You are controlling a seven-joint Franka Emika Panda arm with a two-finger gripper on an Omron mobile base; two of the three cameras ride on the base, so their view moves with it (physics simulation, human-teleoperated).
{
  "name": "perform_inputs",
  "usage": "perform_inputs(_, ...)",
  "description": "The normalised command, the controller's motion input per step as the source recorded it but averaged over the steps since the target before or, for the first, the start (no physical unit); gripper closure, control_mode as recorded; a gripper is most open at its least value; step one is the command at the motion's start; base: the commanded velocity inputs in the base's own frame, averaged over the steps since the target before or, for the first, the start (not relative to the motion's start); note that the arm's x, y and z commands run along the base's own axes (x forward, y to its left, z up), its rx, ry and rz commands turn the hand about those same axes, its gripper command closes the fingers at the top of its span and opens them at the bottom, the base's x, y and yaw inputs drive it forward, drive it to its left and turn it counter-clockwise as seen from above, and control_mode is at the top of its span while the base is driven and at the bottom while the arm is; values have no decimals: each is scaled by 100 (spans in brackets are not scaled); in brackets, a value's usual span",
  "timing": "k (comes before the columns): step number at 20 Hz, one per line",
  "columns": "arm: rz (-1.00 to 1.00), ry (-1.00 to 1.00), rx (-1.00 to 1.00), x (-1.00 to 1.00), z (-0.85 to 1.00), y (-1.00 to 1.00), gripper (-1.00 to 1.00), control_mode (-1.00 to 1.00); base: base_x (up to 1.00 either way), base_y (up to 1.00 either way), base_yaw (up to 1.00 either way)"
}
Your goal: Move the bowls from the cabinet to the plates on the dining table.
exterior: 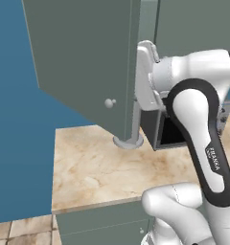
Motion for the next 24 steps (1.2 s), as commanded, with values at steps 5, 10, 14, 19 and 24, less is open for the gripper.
perform_inputs(5, 19, 0, 0, 0, 0, 43, -100, -100, 0, 0, 0)
perform_inputs(10, 25, 3, 0, -1, 0, 50, -100, -100, 0, 0, 0)
perform_inputs(14, 24, 3, 0, -4, 0, 64, -100, -100, 0, 0, 0)
perform_inputs(19, 19, 0, 0, -1, 0, 78, -100, -100, 0, 0, 0)
perform_inputs(24, 2, -1, 0, -1, 0, 91, -100, -100, 0, 0, 0)
